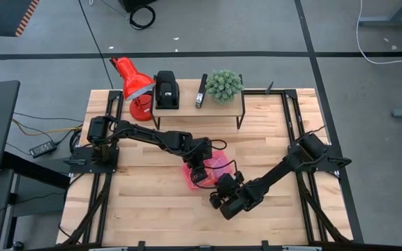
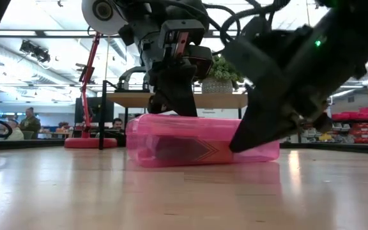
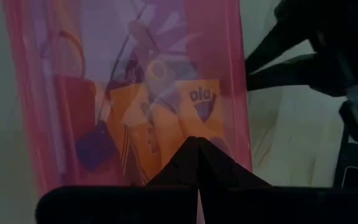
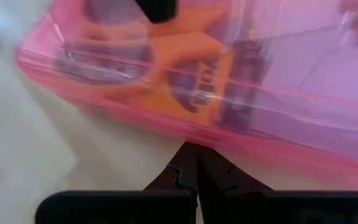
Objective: Pack school essentials
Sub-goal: Close the pink supply box
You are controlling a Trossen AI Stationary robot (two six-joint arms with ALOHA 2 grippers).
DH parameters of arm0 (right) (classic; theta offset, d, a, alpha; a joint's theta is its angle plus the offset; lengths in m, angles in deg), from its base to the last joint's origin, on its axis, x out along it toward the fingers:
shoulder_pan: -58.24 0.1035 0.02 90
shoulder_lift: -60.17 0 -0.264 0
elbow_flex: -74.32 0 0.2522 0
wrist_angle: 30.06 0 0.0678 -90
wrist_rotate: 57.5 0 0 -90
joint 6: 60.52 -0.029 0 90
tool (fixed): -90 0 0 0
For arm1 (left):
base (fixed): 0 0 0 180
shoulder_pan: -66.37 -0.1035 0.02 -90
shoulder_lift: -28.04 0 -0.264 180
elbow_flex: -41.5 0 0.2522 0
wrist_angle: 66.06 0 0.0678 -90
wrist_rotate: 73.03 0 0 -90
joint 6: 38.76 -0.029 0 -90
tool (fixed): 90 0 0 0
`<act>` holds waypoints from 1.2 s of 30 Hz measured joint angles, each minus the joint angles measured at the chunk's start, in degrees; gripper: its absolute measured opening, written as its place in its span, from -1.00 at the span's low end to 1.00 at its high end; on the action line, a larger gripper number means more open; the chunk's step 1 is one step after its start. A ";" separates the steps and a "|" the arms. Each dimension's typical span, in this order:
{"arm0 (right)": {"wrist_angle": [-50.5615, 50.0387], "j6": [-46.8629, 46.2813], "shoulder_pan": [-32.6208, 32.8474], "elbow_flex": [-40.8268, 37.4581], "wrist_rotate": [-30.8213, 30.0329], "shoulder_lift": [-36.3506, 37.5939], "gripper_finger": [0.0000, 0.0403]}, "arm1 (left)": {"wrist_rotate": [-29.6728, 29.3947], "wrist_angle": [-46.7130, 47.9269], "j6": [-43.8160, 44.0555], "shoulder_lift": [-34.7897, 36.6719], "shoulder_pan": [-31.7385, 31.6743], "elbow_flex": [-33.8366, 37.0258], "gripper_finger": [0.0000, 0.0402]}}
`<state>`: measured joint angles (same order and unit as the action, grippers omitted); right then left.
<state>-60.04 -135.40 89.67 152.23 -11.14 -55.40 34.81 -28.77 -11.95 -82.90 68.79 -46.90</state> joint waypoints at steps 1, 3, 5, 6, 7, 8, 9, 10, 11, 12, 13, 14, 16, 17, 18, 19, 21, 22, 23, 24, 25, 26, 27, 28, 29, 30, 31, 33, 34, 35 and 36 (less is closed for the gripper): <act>-0.11 -0.04 0.21 0.02 0.43 0.54 -0.97 | 0.10 -0.02 0.02 0.00 0.00 0.00 -0.98; -0.56 0.60 0.64 0.04 0.86 1.98 -0.97 | 0.12 -0.01 0.00 0.00 -0.05 0.00 -0.95; -1.27 2.83 0.97 0.58 0.37 4.55 -0.97 | 0.43 0.18 0.05 -0.02 -0.33 -0.22 -0.92; -0.98 4.23 1.16 0.72 0.21 6.25 -0.97 | 0.57 0.48 0.11 -0.06 -0.37 -0.59 -0.90; -1.20 5.51 1.37 0.77 0.04 8.07 -0.97 | 0.60 0.79 0.17 -0.09 -0.37 -1.01 -0.88; -2.01 6.67 1.41 0.77 -0.02 9.76 -0.97 | 0.44 1.17 0.15 -0.13 -0.37 -1.54 -0.86; -3.20 7.60 1.41 0.77 -0.04 11.40 -0.97 | 0.32 1.49 0.14 -0.17 -0.39 -2.13 -0.84; -4.97 8.30 1.46 0.74 -0.19 13.22 -0.97 | 0.18 1.69 0.13 -0.21 -0.37 -2.71 -0.82; -6.75 8.86 1.57 0.72 -0.47 15.04 -0.97 | 0.14 1.70 0.12 -0.32 -0.37 -3.38 -0.81; -8.45 9.19 1.61 0.72 -0.88 17.04 -0.97 | 0.14 1.69 0.12 -0.35 -0.38 -4.14 -0.79; -11.28 9.34 1.67 0.74 -1.77 18.98 -0.97 | 0.15 2.06 0.05 -0.34 -0.46 -5.08 -0.78; -13.73 9.46 1.69 0.76 -2.27 20.69 -0.97 | 0.14 2.54 -0.03 -0.30 -0.51 -6.11 -0.76; -19.49 9.42 1.71 0.77 -2.87 23.63 -0.97 | 0.14 4.74 -0.07 -0.24 -0.68 -8.11 -0.74; -21.79 9.65 1.69 0.77 -2.96 24.98 -0.97 | 0.06 6.31 -0.12 -0.24 -0.72 -9.17 -0.73; -23.91 10.49 1.67 0.77 -2.98 26.27 -0.97 | -0.17 8.07 -0.34 -0.24 -0.72 -10.44 -0.72; -25.61 11.96 1.59 0.77 -3.02 27.35 -0.97 | -0.64 9.93 -0.69 -0.23 -0.72 -11.79 -0.71; -27.89 15.99 1.29 0.77 -2.63 28.89 -0.97 | -1.63 13.89 -1.76 -0.14 -0.70 -14.56 -0.71; -28.32 18.38 1.01 0.75 -1.66 29.45 -0.97 | -2.13 16.38 -2.01 -0.11 -0.70 -15.93 -0.71; -28.35 20.95 0.51 0.75 -0.52 29.95 -0.97 | -2.80 18.90 -1.99 -0.09 -0.68 -17.17 -0.72; -28.27 23.30 -0.15 0.75 1.08 30.31 -0.97 | -3.57 21.63 -1.90 -0.09 -0.68 -18.44 -0.73; -28.22 25.43 -0.92 0.75 3.15 30.45 -0.97 | -4.73 24.51 -1.53 -0.09 -0.68 -19.71 -0.74; -28.22 27.60 -1.87 0.75 5.43 30.45 -0.97 | -6.10 26.98 -0.40 -0.07 -0.64 -20.77 -0.75; -28.23 29.60 -2.98 0.75 7.87 30.43 -0.97 | -7.66 29.66 0.95 -0.04 -0.54 -21.76 -0.77; -28.12 31.95 -4.13 0.74 10.25 30.43 -0.97 | -9.03 32.53 2.72 -0.04 -0.51 -22.61 -0.78; -27.60 34.82 -5.32 0.72 12.51 30.43 -0.97 | -10.09 34.85 4.55 -0.04 -0.39 -23.26 -0.80; -26.70 38.07 -6.48 0.72 14.76 30.43 -0.97 | -10.71 36.34 6.24 -0.03 -0.18 -23.60 -0.81; -25.70 41.61 -7.65 0.72 17.16 30.43 -0.97 | -11.00 37.18 7.47 0.02 0.03 -23.69 -0.83; -23.91 48.98 -10.23 0.72 23.09 30.43 -0.97 | -11.15 38.34 8.54 0.04 0.93 -23.69 -0.88; -23.14 52.51 -11.51 0.72 26.71 30.43 -0.97 | -11.13 38.69 8.54 0.04 1.58 -23.69 -0.90; -22.71 56.21 -12.87 0.72 30.50 30.43 -0.97 | -11.05 38.81 8.50 0.04 2.32 -23.69 -0.94; -22.67 59.66 -14.17 0.72 34.16 30.43 -0.97 | -10.98 38.51 8.24 0.06 3.01 -23.51 -0.96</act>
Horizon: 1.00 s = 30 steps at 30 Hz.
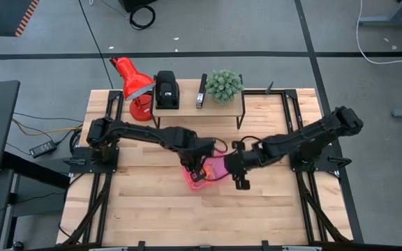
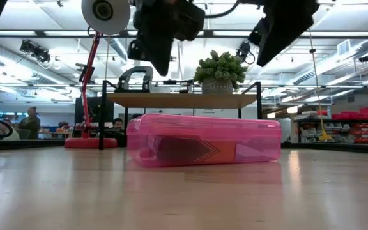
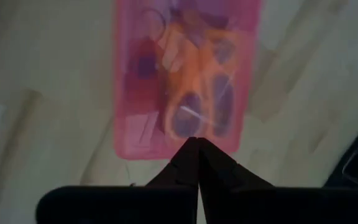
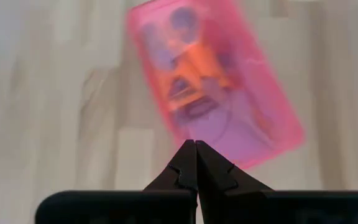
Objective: Pack school essentials
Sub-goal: Close the pink supply box
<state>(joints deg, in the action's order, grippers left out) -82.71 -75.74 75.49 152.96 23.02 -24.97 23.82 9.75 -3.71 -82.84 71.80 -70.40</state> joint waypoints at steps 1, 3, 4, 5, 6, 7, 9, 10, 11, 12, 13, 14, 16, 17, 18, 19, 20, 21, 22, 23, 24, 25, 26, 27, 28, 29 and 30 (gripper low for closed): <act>-0.19 3.28 -1.24 0.00 3.14 0.00 -0.97 | -0.05 -0.21 -0.61 0.01 0.74 0.21 -0.97; -1.14 9.46 -3.61 0.00 7.31 0.00 -0.97 | -1.45 0.32 -2.25 0.01 2.33 0.38 -0.97; -1.86 12.07 -4.72 0.00 8.50 0.00 -0.97 | -2.77 0.34 -3.03 0.01 3.13 0.38 -0.96; -2.36 14.48 -5.81 0.00 9.56 0.00 -0.97 | -4.33 0.35 -4.23 0.01 3.93 0.38 -0.95; -2.65 16.80 -6.95 0.00 10.72 0.00 -0.97 | -5.81 0.35 -5.28 0.01 4.67 0.38 -0.95; -2.91 18.94 -8.15 0.00 11.83 0.00 -0.97 | -6.80 0.33 -5.85 0.01 5.32 0.38 -0.95; -2.78 22.44 -10.55 -0.13 13.63 -0.08 -0.97 | -7.75 0.28 -5.95 0.01 6.36 0.38 -0.97; -2.52 23.64 -11.86 -0.29 14.52 -0.26 -0.97 | -7.80 0.23 -5.71 0.01 6.66 0.41 -0.98; -2.43 24.53 -13.15 -0.57 15.48 -0.40 -0.97 | -7.79 -0.33 -5.31 -0.03 6.91 0.75 -0.98; -2.45 25.18 -14.40 -0.96 16.48 -0.59 -0.97 | -7.65 -0.94 -4.45 -0.04 7.09 1.35 -0.98; -2.39 25.78 -15.56 -1.17 17.58 -1.15 -0.97 | -7.62 -1.11 -3.64 -0.07 7.11 2.19 -0.97; -2.03 26.02 -16.45 -1.42 18.30 -1.51 -0.97 | -7.50 -1.18 -2.41 -0.14 7.11 3.13 -0.97; -2.19 26.67 -17.34 -1.78 18.73 -2.39 -0.97 | -7.10 -1.87 -0.04 -0.21 6.98 5.26 -0.97; -1.80 27.02 -17.33 -1.77 18.82 -2.76 -0.97 | -6.84 -3.04 1.03 -0.21 6.97 6.41 -0.98; -1.85 27.37 -17.26 -1.77 18.88 -3.13 -0.97 | -6.69 -4.07 2.27 -0.22 6.95 7.41 -0.98; -1.44 27.84 -16.99 -1.77 19.09 -3.69 -0.97 | -6.53 -4.80 3.48 -0.23 6.95 8.25 -0.98; -0.61 27.91 -16.67 -1.77 19.21 -4.03 -0.97 | -6.27 -5.97 4.26 -0.23 6.98 8.76 -0.98; -0.58 27.93 -16.41 -1.77 19.21 -4.51 -0.97 | -6.14 -7.00 5.13 -0.25 7.02 8.82 -0.97; -0.51 27.98 -16.20 -1.73 19.22 -4.99 -0.97 | -5.82 -7.80 6.18 -0.23 7.04 8.82 -0.97; -0.33 27.86 -16.06 -1.73 19.21 -5.27 -0.97 | -5.61 -8.74 6.84 -0.23 7.08 8.78 -0.97; -0.51 27.63 -15.92 -1.73 19.21 -5.48 -0.97 | -5.53 -9.72 7.97 -0.23 7.13 8.79 -0.97; -0.29 27.50 -15.91 -1.69 19.25 -5.74 -0.97 | -5.49 -10.36 9.11 -0.23 7.11 8.80 -0.98; 0.22 27.35 -15.94 -1.68 19.22 -5.84 -0.97 | -5.50 -11.29 10.05 -0.17 7.11 8.80 -0.98; 0.24 27.23 -15.95 -1.68 19.21 -5.83 -0.97 | -5.46 -12.40 10.97 -0.13 7.12 8.80 -0.98; 0.53 27.26 -15.96 -1.68 19.21 -5.74 -0.97 | -5.27 -13.53 11.35 -0.13 7.24 8.80 -0.98; 1.51 27.28 -15.99 -1.68 19.21 -5.70 -0.97 | -5.18 -14.71 11.61 -0.13 7.33 8.80 -0.98; 2.47 27.27 -16.00 -1.68 19.19 -5.73 -0.97 | -5.14 -15.74 11.80 -0.22 7.50 8.80 -0.97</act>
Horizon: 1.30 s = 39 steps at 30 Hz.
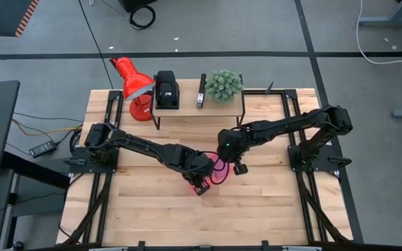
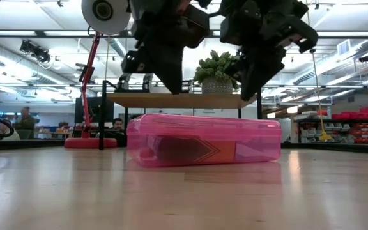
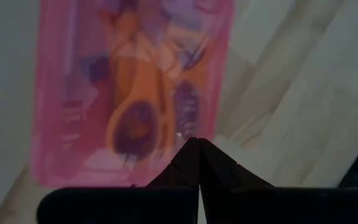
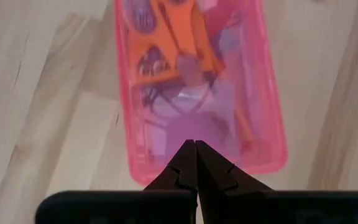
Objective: Pack school essentials
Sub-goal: Close the pink supply box
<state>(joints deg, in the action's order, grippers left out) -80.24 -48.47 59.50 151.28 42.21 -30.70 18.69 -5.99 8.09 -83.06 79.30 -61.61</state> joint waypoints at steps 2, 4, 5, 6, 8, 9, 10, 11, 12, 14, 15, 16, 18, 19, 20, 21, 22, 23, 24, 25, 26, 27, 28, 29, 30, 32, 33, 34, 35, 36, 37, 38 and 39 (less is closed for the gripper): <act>1.36 -0.06 0.02 0.00 0.05 0.00 -0.97 | 0.04 -1.16 0.36 -0.36 0.15 -0.02 -0.97; 2.91 -0.27 0.04 0.02 0.34 -0.87 -0.97 | 0.04 -0.20 0.52 -0.41 0.22 -0.02 -0.98; 3.04 -0.30 0.04 0.02 0.52 -1.47 -0.97 | -0.13 0.09 0.51 -0.40 0.22 -0.02 -0.98; 2.95 -0.28 0.07 0.02 0.80 -2.11 -0.97 | -0.51 0.52 0.50 -0.39 0.22 -0.02 -0.98; 3.39 -0.28 0.04 0.02 1.06 -3.24 -0.97 | -1.04 1.47 0.25 -0.41 0.19 -0.02 -0.98; 3.38 -0.29 0.04 0.02 1.10 -3.63 -0.97 | -1.01 1.70 0.14 -0.40 0.17 -0.02 -0.97; 3.51 -0.35 0.04 0.02 1.12 -3.99 -0.97 | -1.05 1.53 0.06 -0.42 0.15 0.06 -0.97; 3.74 -0.53 0.02 0.02 1.14 -4.16 -0.97 | -1.05 0.67 0.08 -0.54 0.13 0.52 -0.97; 3.70 -0.62 0.02 0.02 1.14 -4.20 -0.97 | -1.07 -0.07 0.24 -0.67 0.15 0.96 -0.97; 3.90 -0.67 0.02 0.02 1.12 -4.18 -0.97 | -1.04 -0.66 0.46 -0.78 0.19 2.21 -0.98; 4.04 -0.67 0.01 0.02 1.10 -4.19 -0.97 | -0.99 -1.02 0.49 -0.78 0.22 2.88 -0.98; 3.89 -0.69 -0.06 0.02 1.10 -4.19 -0.97 | -0.94 -1.35 0.54 -0.78 0.22 3.50 -0.98; 3.44 -1.00 -0.13 -0.03 1.10 -4.20 -0.97 | -0.93 -1.62 0.64 -0.78 0.10 4.89 -0.97; 3.77 -1.10 -0.15 -0.31 1.10 -4.19 -0.97 | -0.65 -1.99 0.66 -0.70 0.04 5.31 -0.97; 4.04 -1.24 -0.15 -0.71 1.10 -4.17 -0.97 | -0.55 -2.17 0.54 -0.54 0.04 5.82 -0.96; 4.03 -1.52 -0.15 -1.22 1.12 -4.17 -0.97 | -0.50 -2.46 0.48 -0.52 0.04 6.30 -0.96; 4.10 -1.93 -0.13 -1.83 1.14 -4.17 -0.97 | -0.44 -2.78 0.50 -0.45 0.04 6.58 -0.96; 4.42 -2.49 -0.13 -2.67 1.15 -4.17 -0.97 | -0.44 -3.10 0.50 -0.39 0.04 6.95 -0.97; 5.21 -3.11 -0.13 -3.61 1.36 -4.16 -0.97 | -0.45 -3.42 0.46 -0.39 0.04 7.03 -0.97; 6.08 -3.83 -0.11 -4.42 1.78 -3.91 -0.97 | -0.45 -3.76 0.14 -0.41 0.02 7.05 -0.98; 6.75 -4.71 -0.13 -5.22 2.47 -3.76 -0.97 | -0.46 -4.07 -0.33 -0.41 -0.07 7.11 -0.98; 7.00 -5.64 -0.07 -5.88 3.01 -3.76 -0.97 | -0.42 -4.41 -0.78 -0.45 -0.18 7.13 -0.98; 7.23 -6.43 0.05 -6.44 3.22 -3.74 -0.97 | -0.38 -4.61 -1.02 -0.49 -0.25 7.13 -0.98; 7.43 -7.21 0.30 -6.93 3.40 -3.71 -0.97 | -0.37 -4.81 -1.17 -0.51 -0.41 7.13 -0.97; 7.25 -7.91 0.53 -7.05 3.58 -3.70 -0.97 | -0.34 -4.90 -1.71 -0.54 -0.59 7.13 -0.96; 6.95 -9.12 1.02 -6.90 3.70 -3.74 -0.97 | -0.02 -4.83 -3.11 -0.54 -0.89 7.13 -0.95; 6.82 -9.52 1.30 -6.59 3.70 -3.80 -0.97 | 0.00 -4.76 -4.06 -0.56 -1.10 7.14 -0.96; 6.78 -10.04 1.64 -6.20 3.59 -3.83 -0.97 | 0.07 -4.69 -4.90 -0.56 -1.31 7.15 -0.97; 6.82 -10.66 1.98 -6.00 3.46 -3.85 -0.97 | 0.19 -4.65 -5.55 -0.58 -1.57 7.15 -0.98; 6.92 -11.45 2.31 -5.79 3.46 -3.91 -0.97 | 0.31 -4.48 -6.12 -0.60 -1.87 7.17 -0.98; 7.33 -12.50 2.64 -5.65 3.43 -3.95 -0.97 | 0.42 -4.31 -6.90 -0.61 -2.14 7.17 -0.98; 8.02 -13.87 2.91 -5.58 3.44 -3.99 -0.97 | 0.44 -4.00 -7.56 -0.61 -2.45 7.17 -0.98; 8.78 -15.33 3.16 -5.57 3.34 -4.04 -0.97 | 0.44 -3.46 -8.53 -0.61 -2.72 7.17 -0.98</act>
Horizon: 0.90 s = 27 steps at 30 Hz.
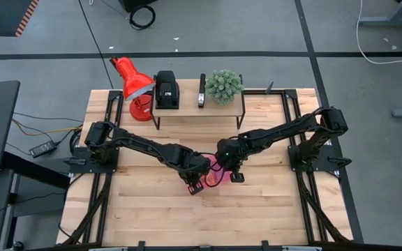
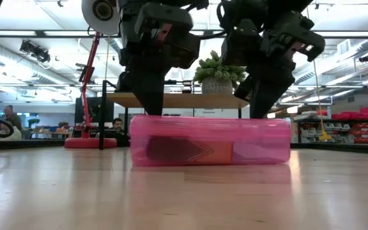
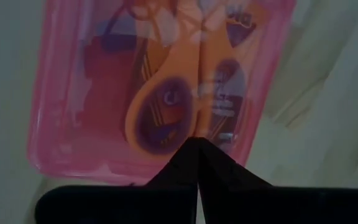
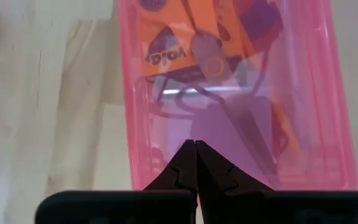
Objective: Pack school essentials
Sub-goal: Close the pink supply box
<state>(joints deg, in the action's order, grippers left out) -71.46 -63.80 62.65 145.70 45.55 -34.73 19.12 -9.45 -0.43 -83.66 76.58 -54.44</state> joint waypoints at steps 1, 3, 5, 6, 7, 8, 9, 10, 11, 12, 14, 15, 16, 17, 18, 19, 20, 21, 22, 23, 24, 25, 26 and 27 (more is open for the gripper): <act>0.61 -1.49 0.36 -0.01 -0.29 -0.04 -0.97 | -0.04 0.62 -1.06 0.00 -0.26 0.00 -0.96; 1.53 -3.93 1.06 -0.02 -1.31 -0.09 -0.97 | -0.45 1.97 -3.31 0.00 -0.78 0.00 -0.95; 2.40 -5.45 1.92 -0.02 -2.73 -0.14 -0.97 | -0.85 3.41 -6.14 -0.02 -1.34 0.00 -0.95; 2.75 -5.94 2.32 -0.04 -3.48 -0.14 -0.97 | -0.91 3.86 -7.44 -0.02 -1.69 0.00 -0.96; 3.07 -6.42 2.68 -0.04 -4.25 -0.14 -0.97 | -0.90 4.08 -8.54 -0.03 -2.02 0.01 -0.97; 3.39 -6.96 2.96 -0.06 -4.87 -0.16 -0.97 | -0.92 4.27 -9.28 -0.04 -2.36 0.02 -0.98; 3.64 -7.57 3.16 -0.07 -5.47 -0.17 -0.97 | -0.91 4.46 -10.21 -0.02 -2.69 0.04 -0.98; 3.81 -8.29 3.32 -0.09 -5.92 -0.18 -0.97 | -0.92 4.61 -10.81 -0.02 -2.98 0.05 -0.98; 3.95 -9.07 3.33 -0.09 -6.32 -0.18 -0.97 | -0.94 4.75 -11.58 -0.04 -3.21 0.04 -0.98; 4.04 -9.83 3.33 -0.09 -6.57 -0.18 -0.97 | -0.94 4.88 -12.21 -0.04 -3.41 0.07 -0.97; 4.12 -10.60 3.31 -0.09 -6.95 -0.19 -0.97 | -0.94 5.11 -13.40 -0.06 -3.71 0.07 -0.95; 4.16 -10.68 3.31 -0.09 -7.05 -0.20 -0.97 | -1.02 5.21 -13.74 -0.07 -3.73 0.07 -0.94; 4.18 -10.68 3.31 -0.09 -7.05 -0.19 -0.97 | -1.11 5.32 -14.22 -0.07 -3.73 0.07 -0.94; 4.21 -10.68 3.29 -0.09 -7.09 -0.20 -0.97 | -1.11 5.51 -14.74 -0.07 -3.73 0.07 -0.94; 4.23 -10.68 3.27 -0.09 -7.18 -0.19 -0.97 | -1.11 5.72 -14.96 -0.09 -3.73 0.07 -0.94; 4.24 -10.67 3.27 -0.09 -7.27 -0.18 -0.97 | -1.11 5.94 -15.00 -0.09 -3.73 0.07 -0.95; 4.25 -10.66 3.27 -0.09 -7.45 -0.18 -0.97 | -1.11 6.11 -14.98 -0.10 -3.71 0.07 -0.96; 4.25 -10.68 3.27 -0.09 -7.76 -0.18 -0.97 | -1.11 6.20 -14.99 -0.11 -3.71 0.07 -0.97; 4.27 -10.68 3.29 -0.09 -8.15 -0.20 -0.97 | -1.11 6.31 -15.00 -0.11 -3.69 0.07 -0.98; 4.31 -10.65 3.24 -0.09 -8.45 -0.20 -0.97 | -1.14 6.47 -14.99 -0.11 -3.67 0.07 -0.98; 4.35 -10.64 3.02 -0.09 -8.72 -0.20 -0.97 | -1.20 6.65 -14.97 -0.11 -3.67 0.07 -0.98; 4.43 -10.48 2.82 -0.09 -8.80 -0.18 -0.97 | -1.18 6.89 -14.82 -0.11 -3.67 0.07 -0.98; 4.48 -10.27 2.51 -0.09 -8.93 -0.18 -0.97 | -1.20 7.18 -14.69 -0.09 -3.69 0.07 -0.97; 4.53 -10.01 2.20 -0.09 -9.09 -0.18 -0.97 | -1.24 7.49 -14.59 -0.09 -3.71 0.07 -0.96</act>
<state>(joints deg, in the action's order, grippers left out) -66.93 -73.81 64.85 145.61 36.46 -34.92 17.89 -1.96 -15.02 -83.75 72.87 -54.37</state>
